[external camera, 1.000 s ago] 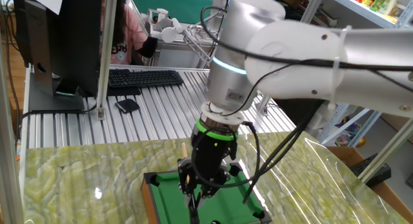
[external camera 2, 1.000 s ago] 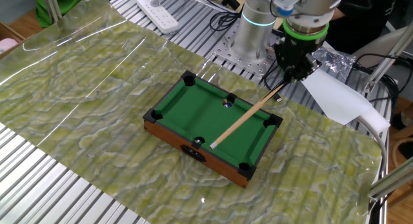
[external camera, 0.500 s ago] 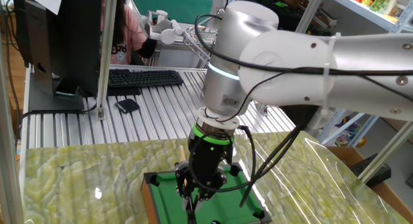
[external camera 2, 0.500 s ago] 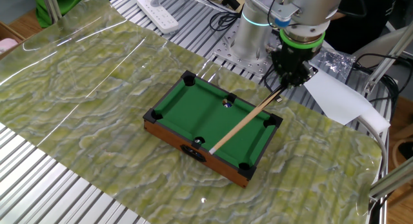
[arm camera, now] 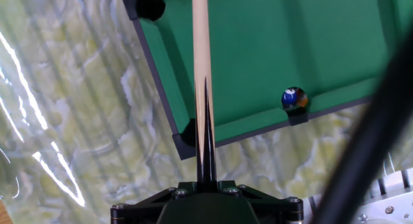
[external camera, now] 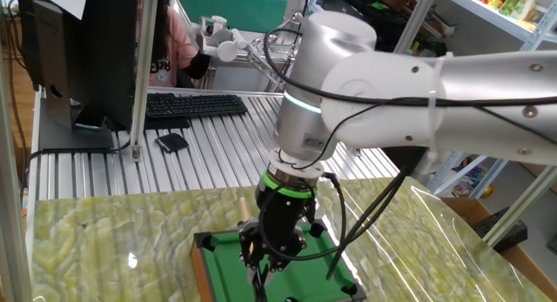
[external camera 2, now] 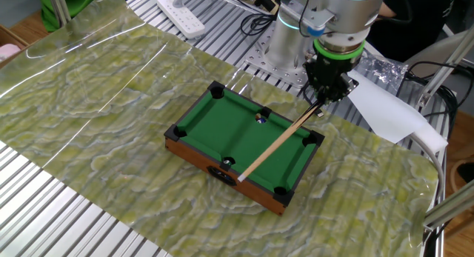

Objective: Hit the pool ball

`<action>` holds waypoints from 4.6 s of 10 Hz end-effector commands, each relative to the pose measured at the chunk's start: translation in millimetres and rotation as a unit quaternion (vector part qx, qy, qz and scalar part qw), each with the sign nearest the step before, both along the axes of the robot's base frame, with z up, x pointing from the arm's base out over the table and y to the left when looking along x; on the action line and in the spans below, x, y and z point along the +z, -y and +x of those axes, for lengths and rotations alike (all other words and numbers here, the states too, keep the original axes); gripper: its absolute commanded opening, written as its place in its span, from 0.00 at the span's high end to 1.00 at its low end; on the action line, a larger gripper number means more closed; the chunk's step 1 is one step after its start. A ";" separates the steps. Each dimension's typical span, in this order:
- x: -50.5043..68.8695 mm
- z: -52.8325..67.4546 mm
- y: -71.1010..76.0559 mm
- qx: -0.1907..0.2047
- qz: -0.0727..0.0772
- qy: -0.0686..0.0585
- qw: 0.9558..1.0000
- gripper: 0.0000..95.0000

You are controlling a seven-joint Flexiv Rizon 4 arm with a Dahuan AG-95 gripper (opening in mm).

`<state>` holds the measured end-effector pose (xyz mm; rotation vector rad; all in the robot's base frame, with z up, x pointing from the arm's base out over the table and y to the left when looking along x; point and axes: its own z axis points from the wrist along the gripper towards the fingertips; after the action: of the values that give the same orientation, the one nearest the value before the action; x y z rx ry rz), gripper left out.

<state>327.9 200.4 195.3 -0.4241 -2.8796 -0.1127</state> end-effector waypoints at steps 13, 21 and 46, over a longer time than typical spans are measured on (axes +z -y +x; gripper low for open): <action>-21.8 2.7 1.5 0.044 -0.014 0.111 0.993 1.00; -42.2 4.5 5.4 0.038 -0.032 0.089 0.995 1.00; -28.4 4.6 4.9 0.030 -0.040 0.092 0.995 1.00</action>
<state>333.1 197.0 172.3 -0.3523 -3.0815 -0.0256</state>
